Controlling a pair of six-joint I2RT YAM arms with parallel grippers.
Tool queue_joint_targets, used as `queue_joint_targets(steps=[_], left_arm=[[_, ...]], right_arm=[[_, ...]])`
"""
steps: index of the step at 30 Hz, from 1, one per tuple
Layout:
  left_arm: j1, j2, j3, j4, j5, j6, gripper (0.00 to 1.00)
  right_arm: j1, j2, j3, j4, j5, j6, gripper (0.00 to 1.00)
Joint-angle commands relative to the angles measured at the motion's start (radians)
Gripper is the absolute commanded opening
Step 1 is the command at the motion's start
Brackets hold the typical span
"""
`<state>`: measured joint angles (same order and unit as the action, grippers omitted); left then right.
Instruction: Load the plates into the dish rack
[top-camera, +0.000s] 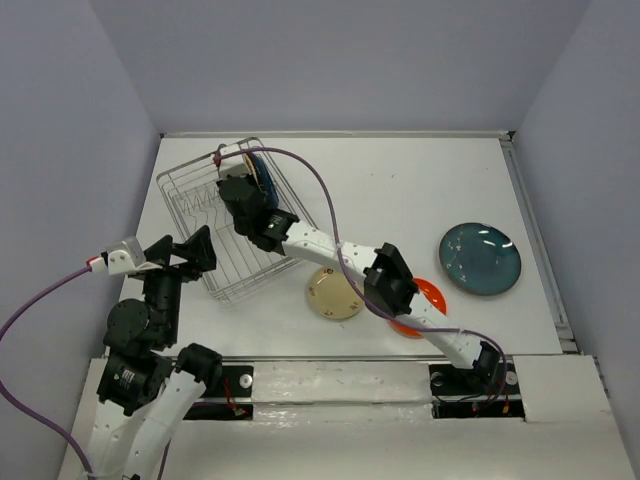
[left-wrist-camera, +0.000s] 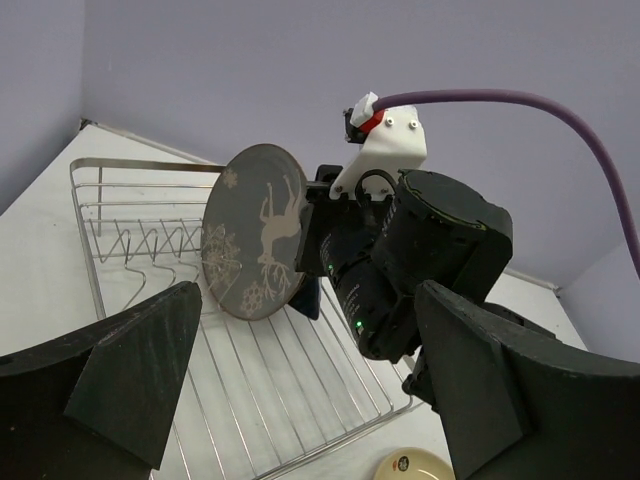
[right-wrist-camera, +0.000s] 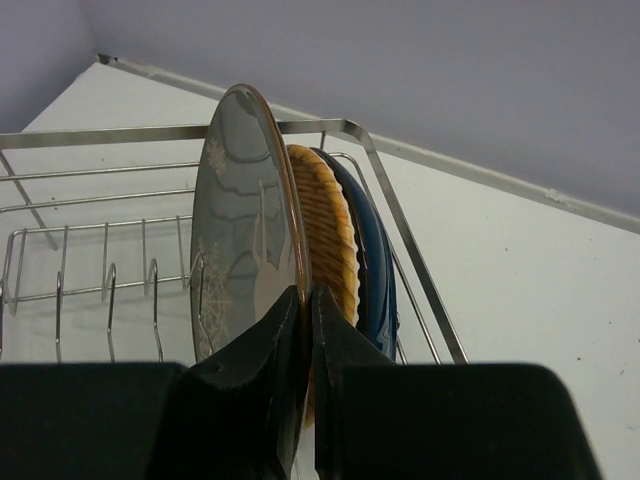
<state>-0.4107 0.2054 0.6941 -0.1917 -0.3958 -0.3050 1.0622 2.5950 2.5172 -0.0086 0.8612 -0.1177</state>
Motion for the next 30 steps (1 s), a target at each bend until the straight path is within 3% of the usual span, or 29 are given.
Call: queue_joint_targets(steps=[1, 2, 6, 8, 11, 15, 18, 19, 21, 22, 26, 27, 30], left_arm=[[0.004, 0.003, 0.016, 0.038, -0.005, -0.003, 0.99], [0.006, 0.009, 0.016, 0.038, -0.002, -0.003, 0.99], [0.012, 0.014, 0.015, 0.038, -0.002, -0.003, 0.99], [0.015, 0.017, 0.015, 0.037, 0.0, -0.002, 0.99], [0.019, 0.023, 0.013, 0.035, 0.0, -0.002, 0.99], [0.019, 0.026, 0.01, 0.029, 0.009, 0.001, 0.99], [0.019, 0.026, 0.008, 0.025, 0.021, 0.001, 0.99], [0.019, 0.026, 0.007, 0.023, 0.026, -0.002, 0.99], [0.019, 0.031, 0.005, 0.024, 0.051, -0.002, 0.99], [0.018, 0.031, 0.004, 0.028, 0.057, -0.003, 0.99], [0.018, 0.032, 0.002, 0.04, 0.084, -0.005, 0.99], [0.018, 0.031, 0.001, 0.038, 0.086, -0.003, 0.99], [0.016, 0.02, 0.001, 0.032, 0.091, -0.003, 0.99]], right_arm=[[0.007, -0.059, -0.017, 0.13, 0.025, -0.034, 0.19], [0.007, -0.07, -0.021, 0.13, 0.021, -0.03, 0.29], [0.007, -0.142, -0.087, 0.119, -0.023, 0.006, 0.56], [0.007, -0.186, -0.139, 0.089, -0.053, 0.041, 0.67], [0.007, -0.32, -0.233, 0.041, -0.135, 0.114, 0.74], [0.007, -0.557, -0.504, 0.029, -0.249, 0.228, 0.75], [-0.013, -0.784, -0.815, 0.022, -0.437, 0.315, 0.73], [-0.028, -0.844, -0.986, 0.018, -0.473, 0.347, 0.72], [-0.118, -1.022, -1.157, 0.015, -0.545, 0.505, 0.68], [-0.161, -1.085, -1.327, 0.015, -0.556, 0.557, 0.66], [-0.41, -1.406, -1.7, 0.015, -0.532, 0.795, 0.65], [-0.492, -1.528, -1.76, 0.012, -0.477, 0.859, 0.66], [-0.64, -1.686, -1.941, -0.039, -0.45, 0.949, 0.68]])
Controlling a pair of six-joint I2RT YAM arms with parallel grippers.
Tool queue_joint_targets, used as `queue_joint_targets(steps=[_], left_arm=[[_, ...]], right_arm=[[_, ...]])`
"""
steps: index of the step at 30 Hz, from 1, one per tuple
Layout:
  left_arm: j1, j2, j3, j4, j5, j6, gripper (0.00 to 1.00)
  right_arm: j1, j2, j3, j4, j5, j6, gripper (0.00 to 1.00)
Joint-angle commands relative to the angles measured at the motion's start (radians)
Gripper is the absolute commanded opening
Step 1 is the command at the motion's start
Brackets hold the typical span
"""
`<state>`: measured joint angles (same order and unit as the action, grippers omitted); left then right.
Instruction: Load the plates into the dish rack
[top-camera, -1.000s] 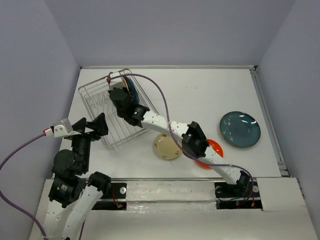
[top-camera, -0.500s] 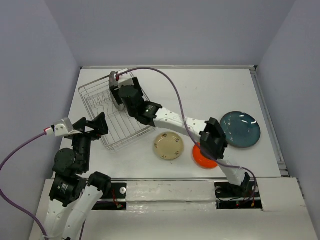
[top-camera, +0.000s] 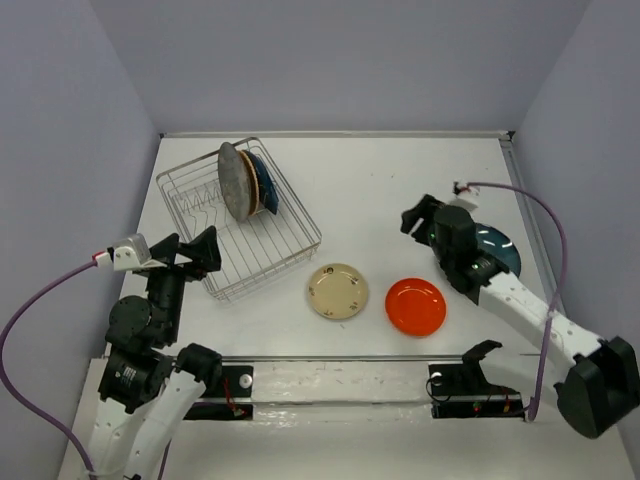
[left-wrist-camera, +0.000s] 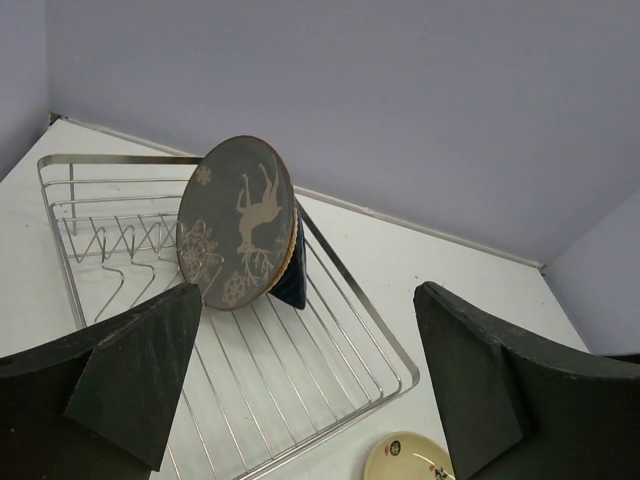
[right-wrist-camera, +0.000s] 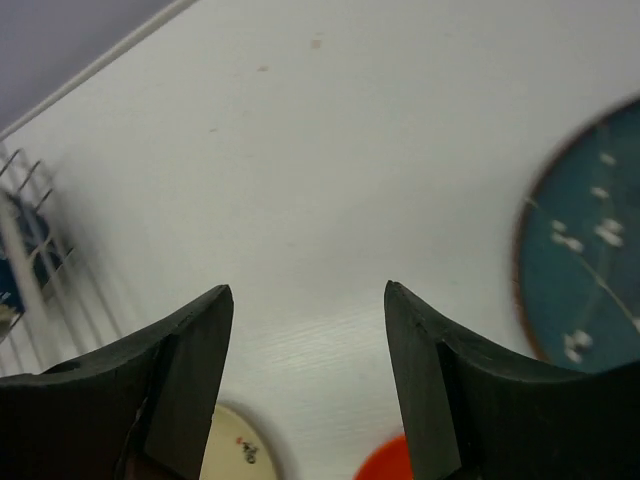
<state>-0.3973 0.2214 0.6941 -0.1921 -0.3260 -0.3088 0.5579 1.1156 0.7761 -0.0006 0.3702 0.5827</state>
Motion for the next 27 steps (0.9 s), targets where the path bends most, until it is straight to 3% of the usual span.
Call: queue_joint_targets(steps=[1, 4, 11, 18, 27], left_arm=[[0.0, 0.001, 0.001, 0.034, 0.021, 0.0, 0.99], [-0.02, -0.019, 0.001, 0.031, 0.016, 0.004, 0.99], [-0.083, -0.063, -0.001, 0.025, -0.001, 0.008, 0.99], [-0.149, -0.108, 0.001, 0.022, -0.022, 0.008, 0.99], [-0.209, -0.139, 0.002, 0.017, -0.038, 0.01, 0.99]], right_arm=[[-0.182, -0.249, -0.233, -0.058, 0.052, 0.282, 0.68], [-0.381, -0.367, -0.323, -0.159, 0.076, 0.345, 0.69], [-0.585, -0.477, -0.357, -0.378, 0.171, 0.417, 0.72], [-0.668, -0.488, -0.334, -0.571, 0.26, 0.48, 0.72], [-0.73, -0.467, -0.396, -0.567, 0.176, 0.583, 0.75]])
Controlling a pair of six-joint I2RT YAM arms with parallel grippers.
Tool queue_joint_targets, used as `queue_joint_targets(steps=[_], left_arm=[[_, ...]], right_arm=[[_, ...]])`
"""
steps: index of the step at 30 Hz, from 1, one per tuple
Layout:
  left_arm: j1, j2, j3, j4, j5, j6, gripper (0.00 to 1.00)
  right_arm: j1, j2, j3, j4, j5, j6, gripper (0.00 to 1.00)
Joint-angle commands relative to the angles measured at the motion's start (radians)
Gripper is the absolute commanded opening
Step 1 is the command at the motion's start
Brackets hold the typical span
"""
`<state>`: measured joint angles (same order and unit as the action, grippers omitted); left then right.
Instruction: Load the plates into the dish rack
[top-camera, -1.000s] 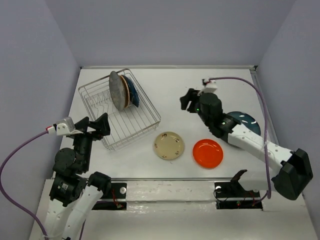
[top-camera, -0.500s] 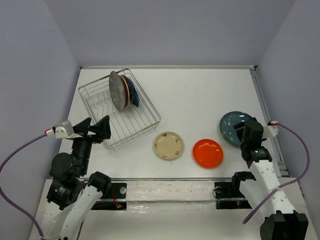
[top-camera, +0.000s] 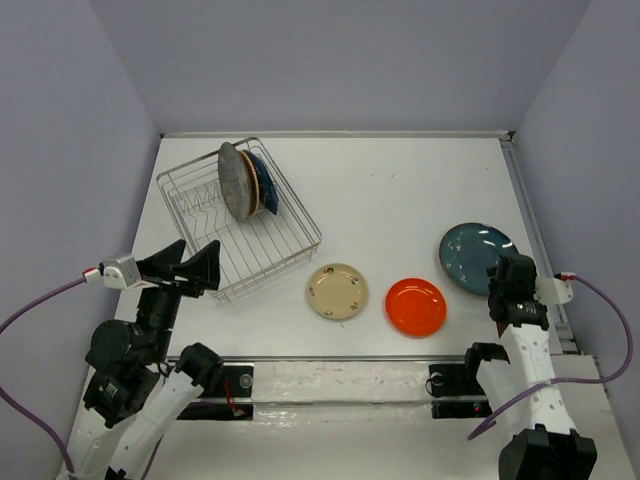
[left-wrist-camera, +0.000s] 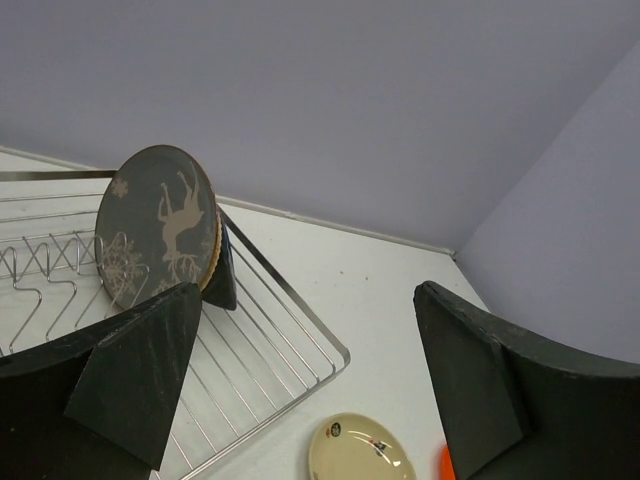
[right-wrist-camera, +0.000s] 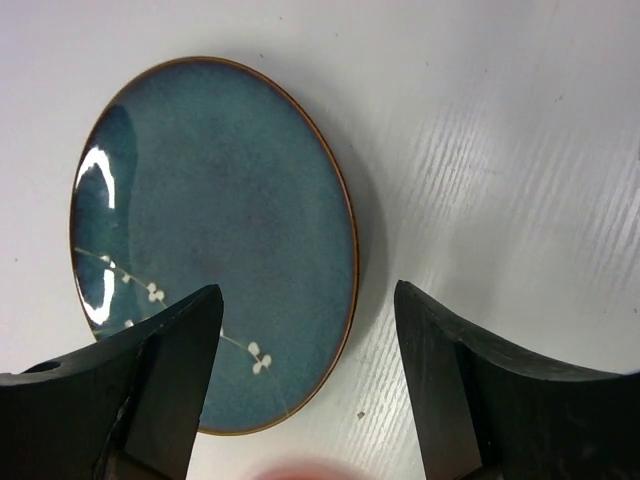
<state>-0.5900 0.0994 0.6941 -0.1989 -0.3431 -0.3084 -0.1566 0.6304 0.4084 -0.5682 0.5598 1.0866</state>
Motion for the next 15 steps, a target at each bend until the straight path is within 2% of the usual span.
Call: queue_joint_targets(steps=[1, 9, 15], left_arm=[[-0.019, -0.02, 0.002, 0.024, -0.023, 0.009, 0.99], [-0.034, -0.03, 0.004, 0.016, -0.031, 0.008, 0.99], [-0.036, -0.027, 0.004, 0.016, -0.039, 0.006, 0.99]], right_arm=[[-0.015, 0.031, -0.042, 0.02, -0.04, 0.082, 0.75], [-0.104, 0.072, -0.131, 0.163, -0.201, 0.093, 0.76], [-0.199, 0.153, -0.206, 0.352, -0.366, 0.073, 0.75]])
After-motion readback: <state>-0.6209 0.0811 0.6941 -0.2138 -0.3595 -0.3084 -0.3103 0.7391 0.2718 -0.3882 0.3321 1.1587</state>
